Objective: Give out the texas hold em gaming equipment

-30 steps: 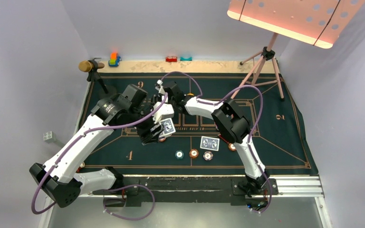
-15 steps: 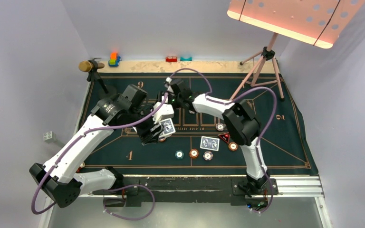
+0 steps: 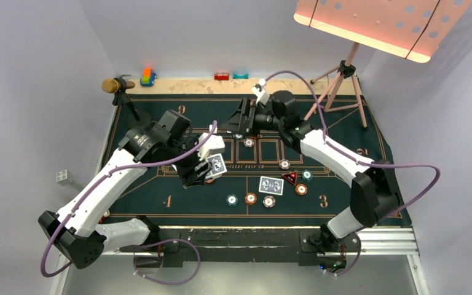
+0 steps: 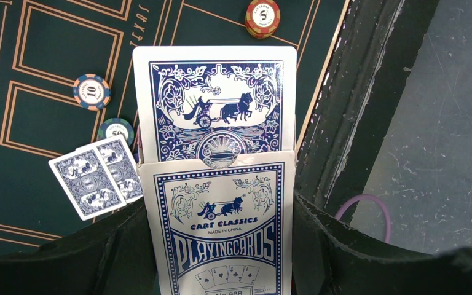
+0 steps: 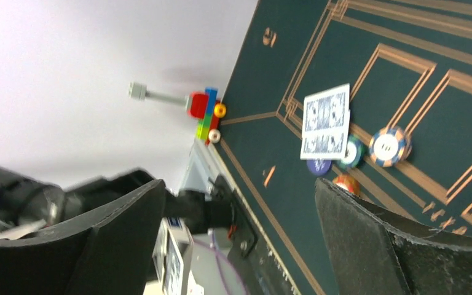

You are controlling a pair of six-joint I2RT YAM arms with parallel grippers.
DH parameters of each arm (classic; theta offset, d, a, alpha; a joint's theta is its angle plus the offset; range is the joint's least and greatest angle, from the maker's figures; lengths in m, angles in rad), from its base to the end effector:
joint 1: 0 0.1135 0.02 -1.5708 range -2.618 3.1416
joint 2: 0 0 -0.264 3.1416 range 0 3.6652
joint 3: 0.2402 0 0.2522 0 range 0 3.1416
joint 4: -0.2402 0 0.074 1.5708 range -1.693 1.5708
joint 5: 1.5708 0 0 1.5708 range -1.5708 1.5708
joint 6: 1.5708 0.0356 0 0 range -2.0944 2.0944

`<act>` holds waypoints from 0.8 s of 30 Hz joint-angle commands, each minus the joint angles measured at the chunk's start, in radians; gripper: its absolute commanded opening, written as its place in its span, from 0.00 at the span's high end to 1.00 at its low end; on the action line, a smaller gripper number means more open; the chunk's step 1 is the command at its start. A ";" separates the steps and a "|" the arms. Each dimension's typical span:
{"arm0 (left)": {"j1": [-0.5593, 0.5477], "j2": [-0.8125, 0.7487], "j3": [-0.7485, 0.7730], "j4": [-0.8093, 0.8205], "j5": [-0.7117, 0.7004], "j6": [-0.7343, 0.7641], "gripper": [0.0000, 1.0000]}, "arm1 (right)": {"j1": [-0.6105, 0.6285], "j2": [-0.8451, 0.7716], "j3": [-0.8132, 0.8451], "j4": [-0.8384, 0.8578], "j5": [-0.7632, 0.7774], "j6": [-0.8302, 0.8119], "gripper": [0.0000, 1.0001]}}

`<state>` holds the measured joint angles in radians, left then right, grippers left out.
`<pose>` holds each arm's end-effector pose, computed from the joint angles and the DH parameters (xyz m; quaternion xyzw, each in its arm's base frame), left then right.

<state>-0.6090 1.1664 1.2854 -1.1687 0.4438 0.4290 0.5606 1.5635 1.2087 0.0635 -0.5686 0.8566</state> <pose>0.1595 -0.1299 0.3528 0.5168 0.7903 -0.2344 0.2312 0.3017 0.2120 0.3188 -0.0521 0.7863 0.5438 0.2887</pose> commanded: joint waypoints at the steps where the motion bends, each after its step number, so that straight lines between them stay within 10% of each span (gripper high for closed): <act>1: 0.002 -0.013 0.008 0.026 0.019 -0.007 1.00 | 0.015 -0.073 -0.156 0.180 -0.144 0.090 0.04; 18: 0.003 0.025 0.043 0.041 -0.005 -0.010 1.00 | 0.178 -0.085 -0.203 0.263 -0.197 0.121 0.01; 24: 0.002 0.025 0.048 0.044 0.000 -0.013 1.00 | 0.182 -0.068 -0.224 0.265 -0.198 0.128 0.20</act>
<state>-0.6090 1.1969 1.2884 -1.1599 0.4332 0.4290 0.7399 1.4860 0.9703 0.2852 -0.7521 0.9768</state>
